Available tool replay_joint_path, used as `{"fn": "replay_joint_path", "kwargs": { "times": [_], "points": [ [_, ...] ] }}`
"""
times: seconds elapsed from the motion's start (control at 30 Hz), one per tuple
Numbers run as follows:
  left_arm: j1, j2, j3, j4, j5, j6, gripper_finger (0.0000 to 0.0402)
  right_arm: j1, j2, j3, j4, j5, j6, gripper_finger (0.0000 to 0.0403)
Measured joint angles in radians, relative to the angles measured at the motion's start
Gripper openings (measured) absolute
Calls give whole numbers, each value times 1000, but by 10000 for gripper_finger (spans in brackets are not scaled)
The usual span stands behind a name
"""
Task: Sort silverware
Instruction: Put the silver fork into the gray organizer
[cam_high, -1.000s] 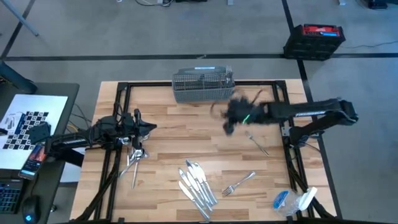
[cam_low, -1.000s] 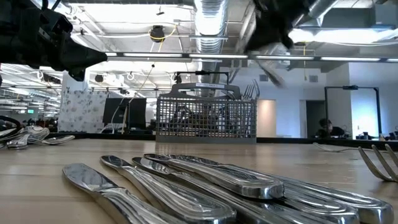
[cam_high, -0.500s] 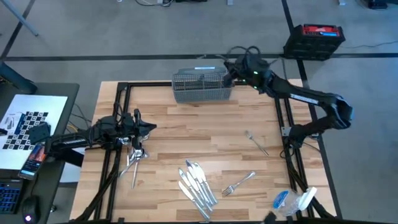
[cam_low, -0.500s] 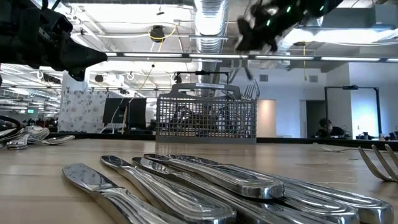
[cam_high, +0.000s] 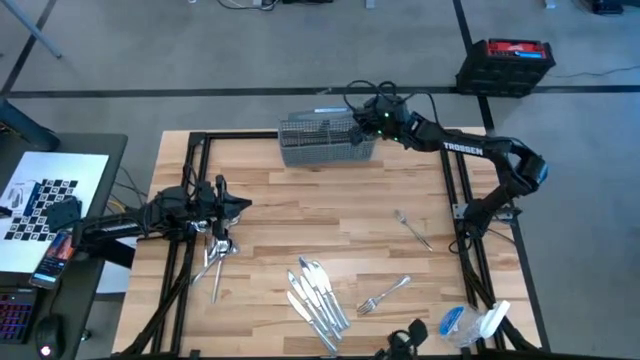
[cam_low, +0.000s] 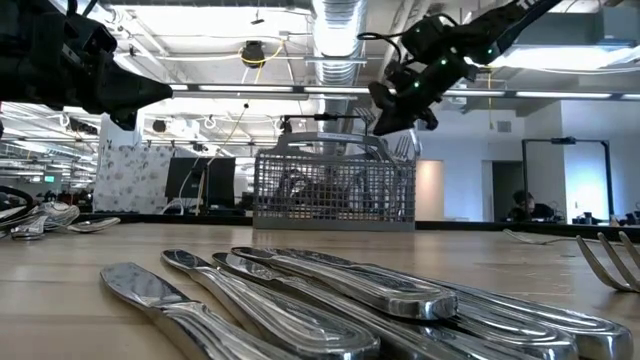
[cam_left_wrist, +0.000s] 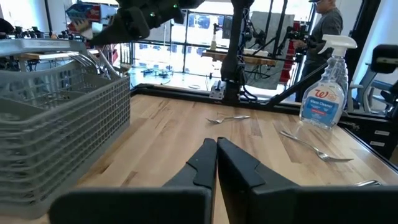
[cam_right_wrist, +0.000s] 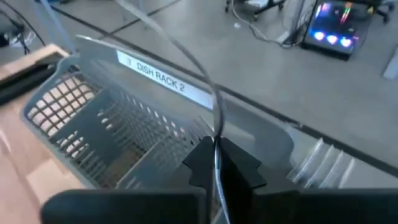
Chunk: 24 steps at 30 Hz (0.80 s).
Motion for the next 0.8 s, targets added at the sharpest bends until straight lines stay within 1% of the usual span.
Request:
{"fn": "replay_joint_path", "kwargs": {
  "times": [0.13, 0.27, 0.4, 0.47, 0.53, 0.6, 0.67, 0.73, 0.8],
  "points": [
    [0, 0, 0, 0, 0, 0, 0, -17, -59, 0, -123, -1, 8, 99],
    [0, 0, 0, 0, 0, 0, 0, 7, -165, 93, -376, -20, -59, 169],
    [0, 0, 0, 0, 0, 0, 0, 76, -266, 182, -660, -35, -64, 219],
    [0, 0, 0, 0, 0, 0, 0, 134, -315, 191, -768, -35, -57, 233],
    [0, 0, 0, 0, 0, 0, 0, 194, -356, 196, -874, -39, -17, 238],
    [0, 0, 0, 0, 0, 0, 0, 249, -367, 191, -1018, -47, 37, 238],
    [0, 0, 0, 0, 0, 0, 0, 321, -365, 149, -1133, -52, 112, 238],
    [0, 0, 0, 0, 0, 0, 0, 403, -357, 80, -1180, -51, 201, 238],
    [0, 0, 0, 0, 0, 0, 0, 470, -356, 4, -1168, -62, 269, 236]
  ]
}}
